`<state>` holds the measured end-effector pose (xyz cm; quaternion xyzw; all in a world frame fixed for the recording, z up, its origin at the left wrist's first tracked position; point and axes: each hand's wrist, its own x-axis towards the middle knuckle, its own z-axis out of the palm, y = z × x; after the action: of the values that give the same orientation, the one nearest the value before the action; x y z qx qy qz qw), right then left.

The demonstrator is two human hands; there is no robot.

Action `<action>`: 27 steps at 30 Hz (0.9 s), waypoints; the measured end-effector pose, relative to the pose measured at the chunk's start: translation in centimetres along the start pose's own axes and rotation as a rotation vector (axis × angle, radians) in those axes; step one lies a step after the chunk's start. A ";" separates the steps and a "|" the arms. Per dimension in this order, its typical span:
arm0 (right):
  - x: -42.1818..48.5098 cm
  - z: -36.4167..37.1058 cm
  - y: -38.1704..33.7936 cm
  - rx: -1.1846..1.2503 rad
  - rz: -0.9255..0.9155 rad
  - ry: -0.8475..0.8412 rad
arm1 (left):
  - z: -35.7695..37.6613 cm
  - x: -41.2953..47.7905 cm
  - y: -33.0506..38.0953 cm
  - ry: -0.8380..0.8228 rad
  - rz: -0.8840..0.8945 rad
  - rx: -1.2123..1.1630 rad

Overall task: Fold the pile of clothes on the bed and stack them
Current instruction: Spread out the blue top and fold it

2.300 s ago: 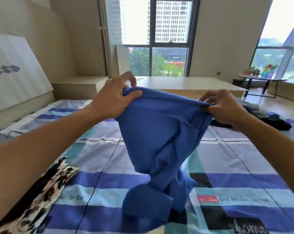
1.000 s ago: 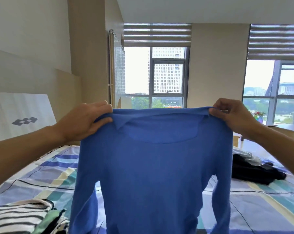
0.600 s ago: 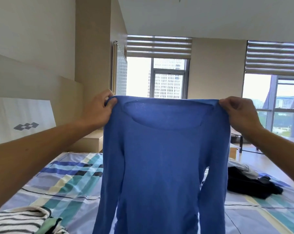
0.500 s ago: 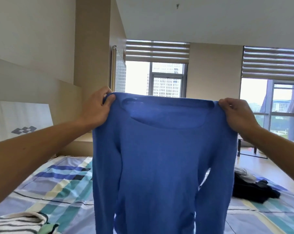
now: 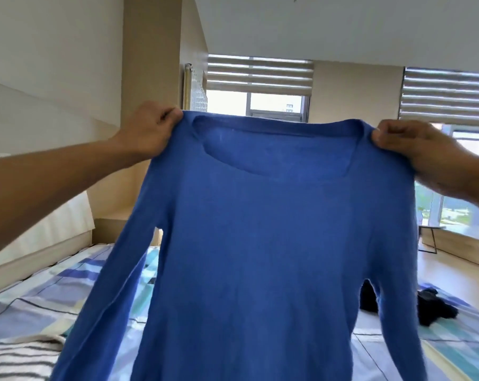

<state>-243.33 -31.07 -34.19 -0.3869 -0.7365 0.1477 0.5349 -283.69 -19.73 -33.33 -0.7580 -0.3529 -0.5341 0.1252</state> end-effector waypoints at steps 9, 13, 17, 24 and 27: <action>-3.3 5.3 16.8 -0.032 0.703 -0.430 | 14.6 -12.4 -9.2 -0.655 -0.165 0.111; -2.7 9.0 25.5 -0.153 0.868 -0.384 | 21.6 -16.6 -13.0 -0.710 -0.237 0.182; -1.1 13.1 32.5 -0.283 0.746 0.147 | 27.0 -16.4 -14.4 -0.531 -0.457 0.349; -7.7 14.0 37.6 -0.476 0.916 -0.340 | 34.9 -25.7 -10.2 -0.880 -0.227 0.416; -13.6 13.3 39.0 -0.557 1.223 -0.715 | 37.7 -31.5 -6.8 -1.095 -0.088 0.271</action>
<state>-237.52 -12.77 -73.08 -0.7756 -0.5293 0.3427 -0.0308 -266.76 -6.12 -77.89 -0.8862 -0.4630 -0.0175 -0.0022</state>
